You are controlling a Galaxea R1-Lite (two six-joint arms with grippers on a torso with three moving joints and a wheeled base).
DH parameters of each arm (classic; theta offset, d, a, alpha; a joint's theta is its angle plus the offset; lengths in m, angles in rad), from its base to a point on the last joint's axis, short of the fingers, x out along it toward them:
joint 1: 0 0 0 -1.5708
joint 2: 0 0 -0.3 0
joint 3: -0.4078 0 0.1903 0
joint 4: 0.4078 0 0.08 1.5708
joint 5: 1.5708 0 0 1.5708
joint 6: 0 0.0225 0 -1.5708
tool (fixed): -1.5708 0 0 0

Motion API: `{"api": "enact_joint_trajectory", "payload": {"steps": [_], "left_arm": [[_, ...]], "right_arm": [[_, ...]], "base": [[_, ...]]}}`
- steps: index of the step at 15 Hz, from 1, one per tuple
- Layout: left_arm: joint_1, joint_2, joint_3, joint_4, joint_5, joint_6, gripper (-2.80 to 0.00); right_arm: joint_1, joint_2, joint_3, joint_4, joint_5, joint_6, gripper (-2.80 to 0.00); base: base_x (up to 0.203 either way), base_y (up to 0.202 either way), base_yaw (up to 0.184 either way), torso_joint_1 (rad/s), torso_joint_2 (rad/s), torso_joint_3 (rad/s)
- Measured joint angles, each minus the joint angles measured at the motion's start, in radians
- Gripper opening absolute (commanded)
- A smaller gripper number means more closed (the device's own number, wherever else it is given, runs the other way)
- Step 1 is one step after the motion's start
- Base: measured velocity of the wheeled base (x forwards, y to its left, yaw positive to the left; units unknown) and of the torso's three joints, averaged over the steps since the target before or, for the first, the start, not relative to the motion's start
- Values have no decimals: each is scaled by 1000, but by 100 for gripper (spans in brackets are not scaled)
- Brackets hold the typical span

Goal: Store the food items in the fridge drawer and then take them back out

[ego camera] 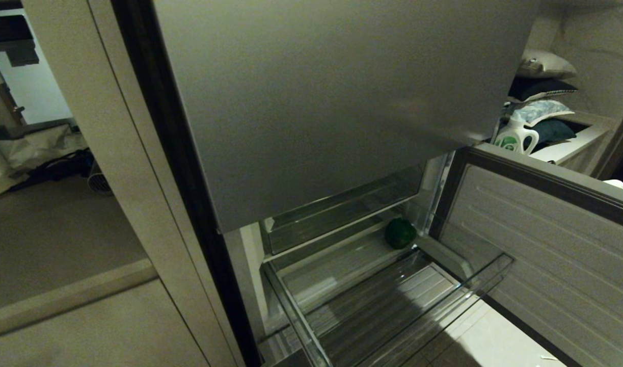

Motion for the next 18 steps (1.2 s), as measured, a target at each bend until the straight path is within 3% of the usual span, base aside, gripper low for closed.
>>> {"api": "enact_joint_trajectory", "payload": {"steps": [2, 5, 9, 13, 15, 18], "left_arm": [[0, 0, 0, 0, 0, 0, -280], [0, 0, 0, 0, 0, 0, -280], [0, 0, 0, 0, 0, 0, -280], [-1, 0, 0, 0, 0, 0, -280], [0, 0, 0, 0, 0, 0, -280], [0, 0, 0, 0, 0, 0, -280]], "right_arm": [[118, -135, 30, 19, 10, 18, -280], [383, -315, 127, 25, -1, 27, -280], [851, -487, 294, 33, -34, 0, -280], [1308, -584, 588, 24, -185, -39, -280], [1454, -583, 728, -5, -264, -46, -280], [1536, -491, 796, -32, -310, -30, -280]], "base": [[0, 0, 0, 0, 0, 0], [0, 0, 0, 0, 0, 0], [0, 0, 0, 0, 0, 0], [0, 0, 0, 0, 0, 0], [0, 0, 0, 0, 0, 0], [0, 0, 0, 0, 0, 0]]}}
